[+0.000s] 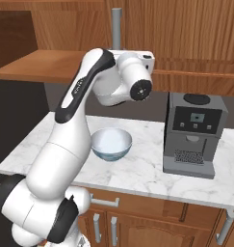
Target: Open the cabinet. Pick the tangerine and tangerine from the cabinet and place them into the bowl. Then close the cabinet.
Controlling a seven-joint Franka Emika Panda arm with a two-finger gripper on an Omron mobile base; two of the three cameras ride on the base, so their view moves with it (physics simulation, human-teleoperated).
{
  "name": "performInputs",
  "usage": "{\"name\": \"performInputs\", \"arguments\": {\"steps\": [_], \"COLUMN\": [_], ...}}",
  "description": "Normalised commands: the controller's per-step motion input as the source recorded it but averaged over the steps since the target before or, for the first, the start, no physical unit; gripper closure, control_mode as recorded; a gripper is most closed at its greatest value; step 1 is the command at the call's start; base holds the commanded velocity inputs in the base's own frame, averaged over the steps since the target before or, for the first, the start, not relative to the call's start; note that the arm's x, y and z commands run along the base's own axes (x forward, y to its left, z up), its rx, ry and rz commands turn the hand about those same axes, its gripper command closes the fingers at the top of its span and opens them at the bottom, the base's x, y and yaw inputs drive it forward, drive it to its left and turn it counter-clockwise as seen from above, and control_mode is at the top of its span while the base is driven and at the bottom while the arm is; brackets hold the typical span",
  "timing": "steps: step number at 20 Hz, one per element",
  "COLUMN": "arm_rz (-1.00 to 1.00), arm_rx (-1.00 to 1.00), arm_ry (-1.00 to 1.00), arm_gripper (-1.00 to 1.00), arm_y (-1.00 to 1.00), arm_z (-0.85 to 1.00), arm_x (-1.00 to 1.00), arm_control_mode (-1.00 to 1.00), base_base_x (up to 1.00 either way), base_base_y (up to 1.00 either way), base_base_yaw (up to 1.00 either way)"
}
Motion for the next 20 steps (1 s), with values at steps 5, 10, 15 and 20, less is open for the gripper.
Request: {"name": "performInputs", "arguments": {"steps": [5, 10, 15, 20], "arm_rz": [0.0, 0.0, 0.0, 0.0], "arm_rx": [0.0, 0.0, 0.0, 0.01], "arm_ry": [0.0, 0.0, 0.0, -0.07], "arm_gripper": [1.0, 1.0, 1.0, 1.0], "arm_y": [0.02, 0.0, -0.02, -0.46], "arm_z": [-0.08, 0.0, 0.0, 0.19], "arm_x": [0.3, 0.0, 0.0, -0.2], "arm_control_mode": [-1.0, -1.0, -1.0, -1.0], "base_base_x": [0.0, 0.0, 0.0, 0.0], "base_base_y": [0.0, 0.0, 0.0, 0.0], "base_base_yaw": [0.0, 0.0, 0.0, 0.0]}}
